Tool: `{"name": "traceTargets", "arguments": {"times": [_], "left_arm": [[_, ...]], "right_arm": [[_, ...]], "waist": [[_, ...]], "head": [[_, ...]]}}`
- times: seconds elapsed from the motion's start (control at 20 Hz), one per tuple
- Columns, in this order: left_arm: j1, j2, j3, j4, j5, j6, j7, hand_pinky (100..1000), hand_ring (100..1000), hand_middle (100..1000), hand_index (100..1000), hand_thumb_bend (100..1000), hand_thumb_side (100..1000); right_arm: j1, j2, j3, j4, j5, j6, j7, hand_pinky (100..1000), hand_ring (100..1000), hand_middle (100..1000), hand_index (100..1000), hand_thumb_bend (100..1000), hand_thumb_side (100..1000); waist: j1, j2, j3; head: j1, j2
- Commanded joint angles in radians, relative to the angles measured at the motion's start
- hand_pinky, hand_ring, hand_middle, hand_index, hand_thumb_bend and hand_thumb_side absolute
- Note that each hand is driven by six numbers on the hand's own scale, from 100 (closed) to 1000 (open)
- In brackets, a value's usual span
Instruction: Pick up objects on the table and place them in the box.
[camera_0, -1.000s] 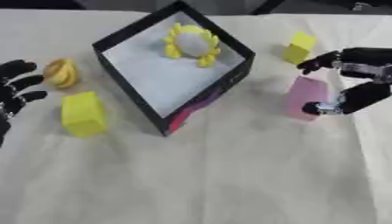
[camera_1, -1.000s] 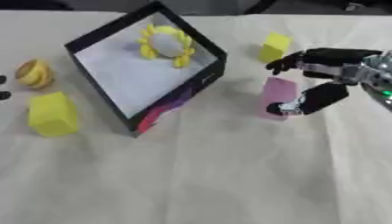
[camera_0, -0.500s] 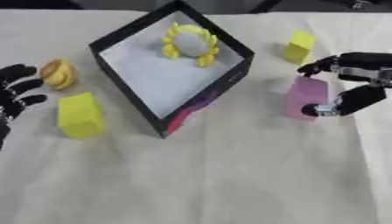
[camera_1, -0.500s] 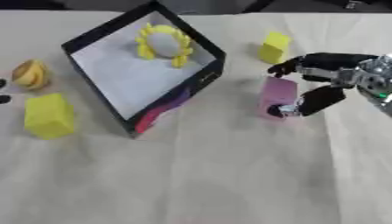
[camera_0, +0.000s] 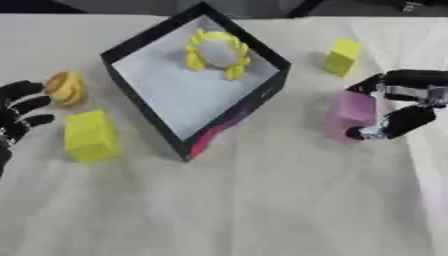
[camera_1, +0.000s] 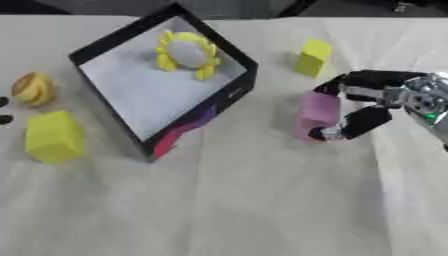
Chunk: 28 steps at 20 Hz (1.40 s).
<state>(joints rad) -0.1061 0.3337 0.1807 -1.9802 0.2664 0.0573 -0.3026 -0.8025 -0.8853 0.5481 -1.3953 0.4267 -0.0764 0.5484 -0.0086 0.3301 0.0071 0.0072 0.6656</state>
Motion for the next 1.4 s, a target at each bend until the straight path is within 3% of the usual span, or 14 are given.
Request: {"name": "traceTargets", "arguments": {"times": [0.05, 0.25, 0.55, 0.8, 0.85, 0.9, 1.0, 1.2, 1.4], "left_arm": [[-0.010, 0.010, -0.001, -0.020, -0.003, -0.002, -0.004, 825, 874, 836, 860, 102, 865], [-0.010, 0.010, 0.000, -0.020, -0.002, -0.003, -0.003, 825, 874, 835, 859, 100, 861], [-0.004, 0.013, 0.001, -0.020, 0.000, -0.006, -0.001, 825, 873, 834, 858, 100, 855], [0.003, 0.017, 0.002, -0.020, 0.003, -0.010, 0.000, 825, 873, 833, 858, 100, 848], [0.004, 0.017, 0.002, -0.020, 0.004, -0.012, 0.000, 825, 872, 833, 858, 100, 846], [0.005, 0.018, 0.003, -0.020, 0.005, -0.014, 0.001, 825, 872, 833, 858, 100, 841], [0.007, 0.020, 0.004, -0.020, 0.010, -0.024, 0.002, 825, 872, 833, 858, 100, 819], [0.002, 0.025, 0.009, -0.020, 0.033, -0.064, 0.012, 823, 871, 832, 857, 100, 758], [-0.021, 0.039, 0.013, -0.020, 0.090, -0.119, 0.027, 823, 870, 833, 857, 100, 691]], "right_arm": [[-0.024, -0.011, -0.020, 0.013, -0.005, -0.003, 0.010, 905, 737, 633, 831, 444, 591], [-0.034, -0.001, -0.029, 0.026, -0.025, 0.000, -0.013, 791, 581, 495, 690, 308, 496], [-0.051, -0.022, -0.052, -0.022, -0.054, -0.022, -0.166, 712, 474, 395, 573, 107, 417], [-0.079, -0.062, -0.063, -0.098, -0.101, -0.045, -0.237, 707, 468, 391, 572, 100, 360], [-0.087, -0.069, -0.065, -0.115, -0.111, -0.053, -0.237, 712, 473, 398, 579, 100, 507], [-0.100, -0.074, -0.067, -0.131, -0.121, -0.062, -0.234, 714, 480, 399, 583, 100, 352], [-0.137, -0.070, -0.068, -0.155, -0.137, -0.078, -0.224, 716, 509, 404, 589, 100, 340], [-0.262, 0.018, -0.048, -0.113, -0.140, -0.107, -0.174, 715, 511, 403, 588, 100, 329], [-0.378, 0.148, -0.045, 0.018, -0.073, -0.171, -0.136, 705, 510, 431, 581, 100, 362]], "waist": [[0.015, 0.000, 0.001], [0.015, 0.000, 0.002], [0.013, -0.008, -0.001], [0.012, -0.015, -0.001], [0.011, -0.016, 0.000], [0.011, -0.018, 0.000], [0.010, -0.022, 0.001], [0.012, -0.034, 0.007], [0.013, -0.044, 0.028]], "head": [[-0.004, -0.015], [-0.005, -0.015], [0.001, -0.009], [0.003, -0.008], [0.003, -0.007], [0.003, -0.006], [0.000, -0.001], [-0.015, 0.007], [-0.042, 0.014]]}}
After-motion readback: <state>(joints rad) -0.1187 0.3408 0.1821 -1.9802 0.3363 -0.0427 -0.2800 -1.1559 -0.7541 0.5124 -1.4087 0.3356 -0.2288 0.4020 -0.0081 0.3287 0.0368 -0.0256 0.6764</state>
